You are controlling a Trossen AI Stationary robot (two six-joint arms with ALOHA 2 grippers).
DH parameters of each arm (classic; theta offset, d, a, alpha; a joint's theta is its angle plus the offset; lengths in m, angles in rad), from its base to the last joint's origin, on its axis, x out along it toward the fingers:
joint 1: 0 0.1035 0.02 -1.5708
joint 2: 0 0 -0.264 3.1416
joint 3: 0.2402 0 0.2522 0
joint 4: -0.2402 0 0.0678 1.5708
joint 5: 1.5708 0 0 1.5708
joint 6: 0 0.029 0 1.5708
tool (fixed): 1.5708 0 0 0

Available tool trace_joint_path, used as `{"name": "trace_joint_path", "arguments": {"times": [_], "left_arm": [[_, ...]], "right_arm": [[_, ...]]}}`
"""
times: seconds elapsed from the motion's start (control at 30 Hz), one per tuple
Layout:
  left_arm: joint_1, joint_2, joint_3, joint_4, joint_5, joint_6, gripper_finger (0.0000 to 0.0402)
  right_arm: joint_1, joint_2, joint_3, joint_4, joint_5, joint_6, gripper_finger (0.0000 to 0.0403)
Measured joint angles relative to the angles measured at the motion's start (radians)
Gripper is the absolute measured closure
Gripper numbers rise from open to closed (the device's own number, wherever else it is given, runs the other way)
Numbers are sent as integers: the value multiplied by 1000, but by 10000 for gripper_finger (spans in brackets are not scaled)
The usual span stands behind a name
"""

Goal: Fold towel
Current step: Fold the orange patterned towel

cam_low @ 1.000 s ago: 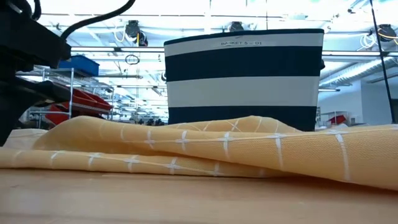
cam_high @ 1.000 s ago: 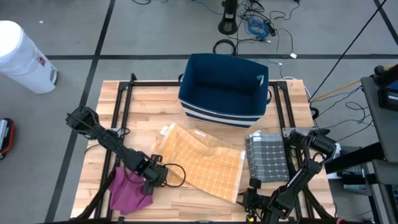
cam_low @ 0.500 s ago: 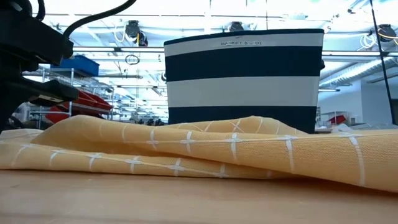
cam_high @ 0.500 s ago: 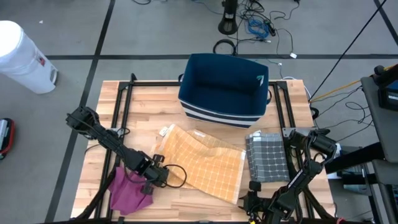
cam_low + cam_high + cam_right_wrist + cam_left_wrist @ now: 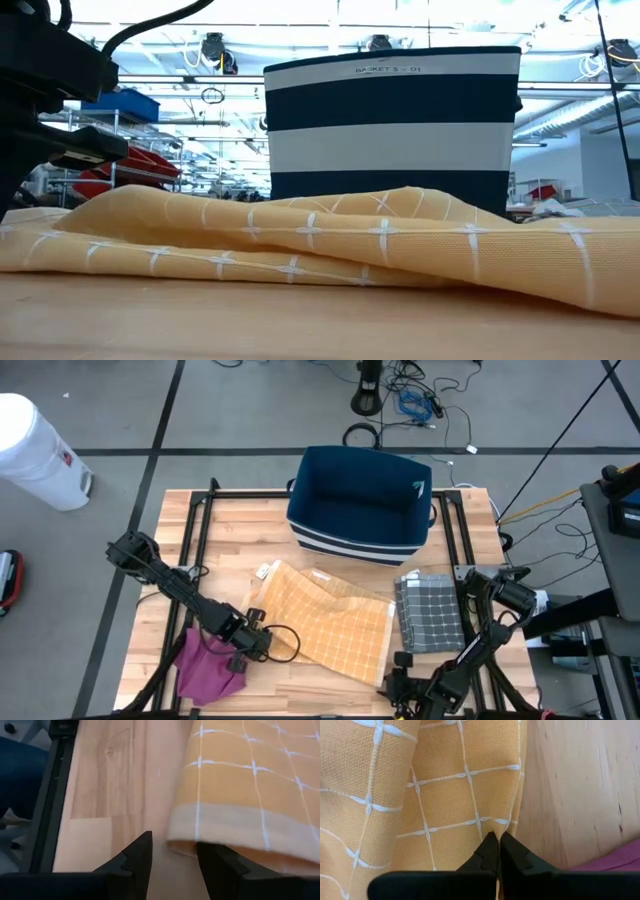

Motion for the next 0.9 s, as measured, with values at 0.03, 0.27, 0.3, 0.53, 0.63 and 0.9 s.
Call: {"name": "trace_joint_path", "arguments": {"times": [0.03,0.27,0.3,0.53,0.63,0.9], "left_arm": [[0,0,0,0,0,0,399],[1,0,0,1,0,5,399],[2,0,0,1,0,6,399],[1,0,0,0,-4,26,400],[0,0,11,-43,-20,42,400],[-2,-46,165,-343,-192,110,401]], "right_arm": [[-2,2,0,0,7,6,261],[-5,3,-1,-6,40,-11,294],[-5,3,-1,-7,38,-13,305],[5,-2,-1,-6,27,-36,396],[12,-37,-2,-25,36,-12,396],[54,-261,-2,-149,171,40,402]]}}
